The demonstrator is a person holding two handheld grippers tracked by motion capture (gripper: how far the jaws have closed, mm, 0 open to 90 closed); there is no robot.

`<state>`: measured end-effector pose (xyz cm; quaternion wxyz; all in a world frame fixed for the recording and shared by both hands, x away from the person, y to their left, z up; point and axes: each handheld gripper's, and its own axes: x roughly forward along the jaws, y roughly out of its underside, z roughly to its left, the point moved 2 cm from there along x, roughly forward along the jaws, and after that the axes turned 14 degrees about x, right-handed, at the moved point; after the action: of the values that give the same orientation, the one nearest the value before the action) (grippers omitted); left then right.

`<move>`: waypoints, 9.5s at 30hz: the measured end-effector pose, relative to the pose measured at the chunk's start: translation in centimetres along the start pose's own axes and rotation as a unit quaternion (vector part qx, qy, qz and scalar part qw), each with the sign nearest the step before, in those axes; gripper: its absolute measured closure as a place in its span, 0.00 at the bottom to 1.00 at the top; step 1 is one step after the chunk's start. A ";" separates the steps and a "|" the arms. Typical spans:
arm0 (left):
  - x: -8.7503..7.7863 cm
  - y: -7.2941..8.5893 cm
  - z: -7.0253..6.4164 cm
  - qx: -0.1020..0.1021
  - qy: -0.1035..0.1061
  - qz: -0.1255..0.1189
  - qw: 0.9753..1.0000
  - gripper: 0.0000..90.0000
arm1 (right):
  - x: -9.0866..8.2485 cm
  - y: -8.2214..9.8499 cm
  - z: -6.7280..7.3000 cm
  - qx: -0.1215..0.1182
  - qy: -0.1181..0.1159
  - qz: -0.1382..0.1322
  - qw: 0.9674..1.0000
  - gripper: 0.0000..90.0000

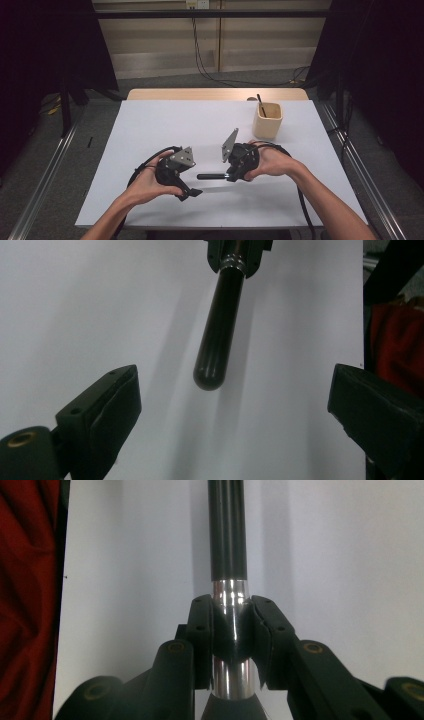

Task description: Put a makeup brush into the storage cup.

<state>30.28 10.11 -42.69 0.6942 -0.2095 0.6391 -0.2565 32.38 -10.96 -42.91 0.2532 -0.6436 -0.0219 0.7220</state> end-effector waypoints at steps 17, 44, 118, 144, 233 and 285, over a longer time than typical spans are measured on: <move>1.0 -0.3 1.0 0.003 0.019 0.033 0.999 0.30 | 0.2 -1.0 0.0 -0.011 -0.004 0.020 1.000 0.80; 2.7 -1.2 1.8 0.003 0.047 0.038 0.998 0.74 | 0.5 -1.3 0.2 -0.028 0.003 0.006 1.000 0.80; 0.8 3.6 1.5 -0.079 0.002 -0.026 0.997 0.83 | -1.5 4.4 -1.6 0.110 0.028 -0.172 0.978 0.03; -1.8 5.7 0.1 -0.105 -0.072 -0.139 0.982 0.83 | -1.0 7.1 0.6 0.153 0.014 -0.273 0.950 0.05; 2.0 2.0 -0.4 -0.068 -0.100 -0.256 0.959 0.82 | -0.6 2.5 0.4 0.213 -0.089 -0.498 0.836 0.75; -2.6 5.6 -1.1 -0.162 -0.219 -0.232 0.934 0.02 | -2.3 4.5 -0.1 0.227 -0.037 -0.472 0.851 0.79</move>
<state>29.54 16.13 -44.23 0.6947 -0.5127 0.4376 -0.2512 31.11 -15.80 -42.38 0.7013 -0.4534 -0.1680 0.5238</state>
